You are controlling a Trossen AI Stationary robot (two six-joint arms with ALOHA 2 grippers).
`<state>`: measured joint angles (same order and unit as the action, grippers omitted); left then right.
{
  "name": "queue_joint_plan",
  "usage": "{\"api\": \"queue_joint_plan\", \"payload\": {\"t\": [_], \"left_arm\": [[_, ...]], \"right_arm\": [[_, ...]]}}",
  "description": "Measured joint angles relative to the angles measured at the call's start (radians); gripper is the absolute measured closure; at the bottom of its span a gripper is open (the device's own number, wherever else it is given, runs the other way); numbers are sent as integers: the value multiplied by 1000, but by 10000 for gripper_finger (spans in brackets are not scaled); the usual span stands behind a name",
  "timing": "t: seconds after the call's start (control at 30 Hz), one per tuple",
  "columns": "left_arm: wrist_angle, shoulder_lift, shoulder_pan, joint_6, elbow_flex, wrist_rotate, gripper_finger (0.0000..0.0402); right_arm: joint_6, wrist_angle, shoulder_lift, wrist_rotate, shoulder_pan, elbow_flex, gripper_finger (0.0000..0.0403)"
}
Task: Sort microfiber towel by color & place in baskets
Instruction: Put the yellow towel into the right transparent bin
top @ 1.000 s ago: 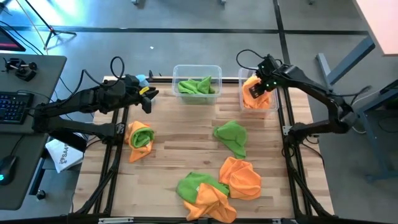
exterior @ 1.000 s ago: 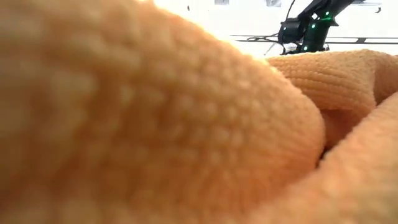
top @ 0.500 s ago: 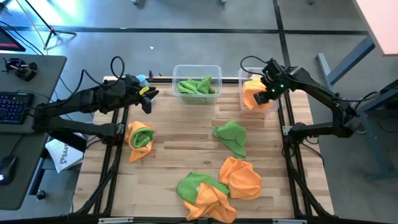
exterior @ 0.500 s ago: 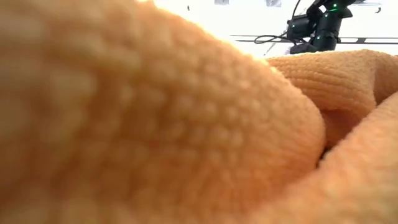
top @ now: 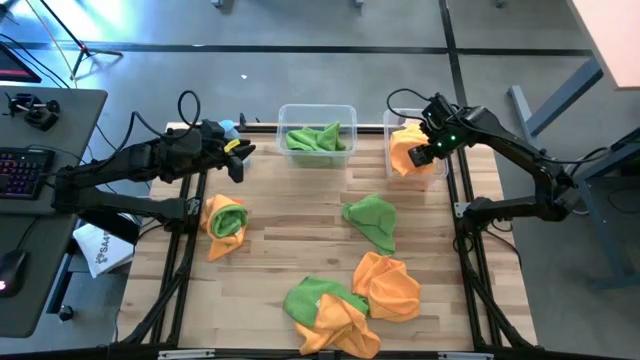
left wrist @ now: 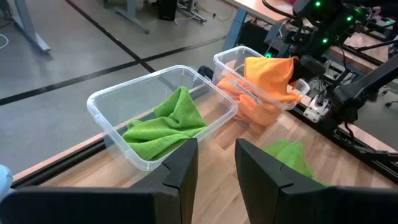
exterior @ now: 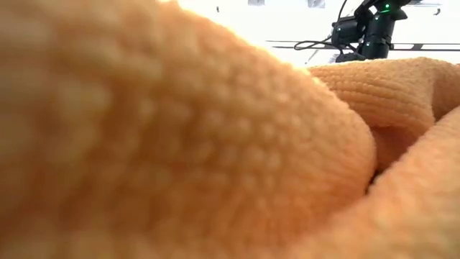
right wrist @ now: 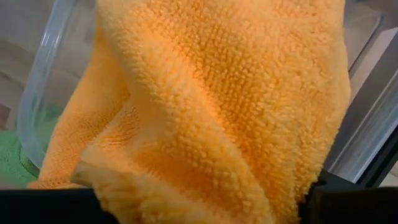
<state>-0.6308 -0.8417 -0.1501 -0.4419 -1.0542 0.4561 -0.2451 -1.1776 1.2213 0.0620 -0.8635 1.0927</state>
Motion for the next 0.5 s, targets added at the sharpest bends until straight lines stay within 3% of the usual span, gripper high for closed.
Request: {"api": "queue_joint_plan", "payload": {"t": [0.3,0.5], "left_arm": [[0,0,0,0,0,0,308],[0,0,0,-3,0,0,308]], "right_arm": [[77,89,0,-18,0,0,217],[294,225,0,-36,0,0,217]]}}
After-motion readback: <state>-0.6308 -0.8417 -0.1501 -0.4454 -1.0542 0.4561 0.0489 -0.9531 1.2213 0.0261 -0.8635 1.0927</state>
